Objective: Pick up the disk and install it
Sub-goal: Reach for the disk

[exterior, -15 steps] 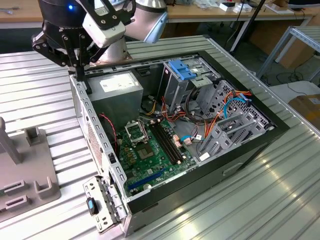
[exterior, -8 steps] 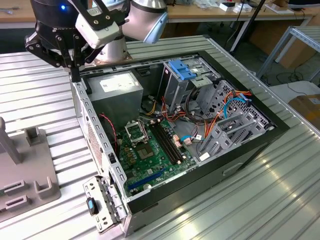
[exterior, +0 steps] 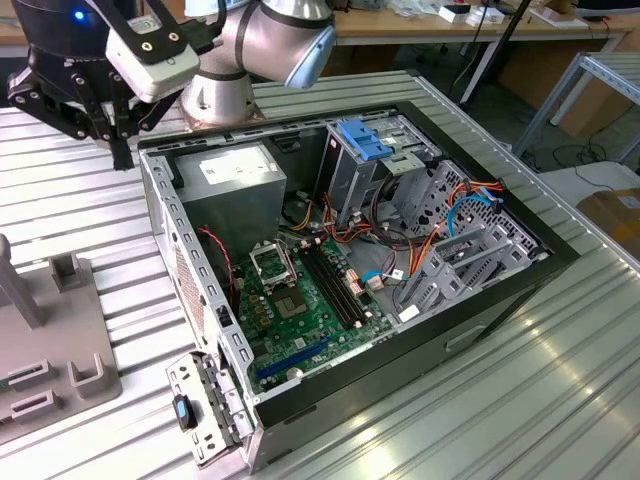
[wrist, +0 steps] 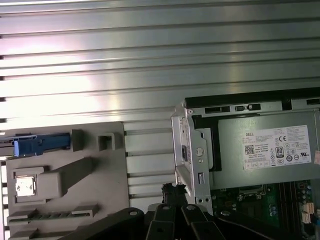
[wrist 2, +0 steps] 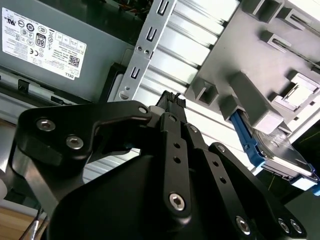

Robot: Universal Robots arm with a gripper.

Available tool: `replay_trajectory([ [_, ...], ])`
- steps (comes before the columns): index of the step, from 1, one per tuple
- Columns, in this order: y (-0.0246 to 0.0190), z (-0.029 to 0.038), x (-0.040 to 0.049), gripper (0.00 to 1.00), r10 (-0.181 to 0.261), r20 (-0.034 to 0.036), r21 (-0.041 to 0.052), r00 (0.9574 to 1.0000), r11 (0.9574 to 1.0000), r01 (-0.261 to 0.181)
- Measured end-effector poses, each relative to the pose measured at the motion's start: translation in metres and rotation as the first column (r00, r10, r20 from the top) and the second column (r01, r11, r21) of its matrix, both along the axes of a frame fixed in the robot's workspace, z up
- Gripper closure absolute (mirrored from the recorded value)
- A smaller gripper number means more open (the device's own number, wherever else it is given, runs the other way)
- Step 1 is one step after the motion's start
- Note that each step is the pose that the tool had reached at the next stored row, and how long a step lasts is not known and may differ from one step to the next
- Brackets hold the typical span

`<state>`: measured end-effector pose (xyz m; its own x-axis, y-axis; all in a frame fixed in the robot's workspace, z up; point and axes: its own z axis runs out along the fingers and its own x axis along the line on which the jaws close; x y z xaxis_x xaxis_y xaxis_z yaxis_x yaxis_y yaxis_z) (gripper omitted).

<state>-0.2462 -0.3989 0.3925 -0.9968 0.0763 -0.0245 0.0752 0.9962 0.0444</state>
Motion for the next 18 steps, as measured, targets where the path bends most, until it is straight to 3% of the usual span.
replay_trajectory([
  [4, 0.0, 0.0, -0.0108, 0.89, 0.0, -0.0001, -0.0001, 1.0, 1.0, 0.0],
  [8, 0.0, -0.0001, -0.0268, 0.89, 0.0, -0.0001, 0.0, 1.0, 1.0, 0.0],
  [10, 0.0, -0.0002, -0.039, 0.89, 0.0, 0.0, 0.0, 1.0, 1.0, 0.0],
  [18, 0.0, -0.0003, -0.0591, 0.89, 0.0, -0.0001, 0.0, 1.0, 1.0, 0.0],
])
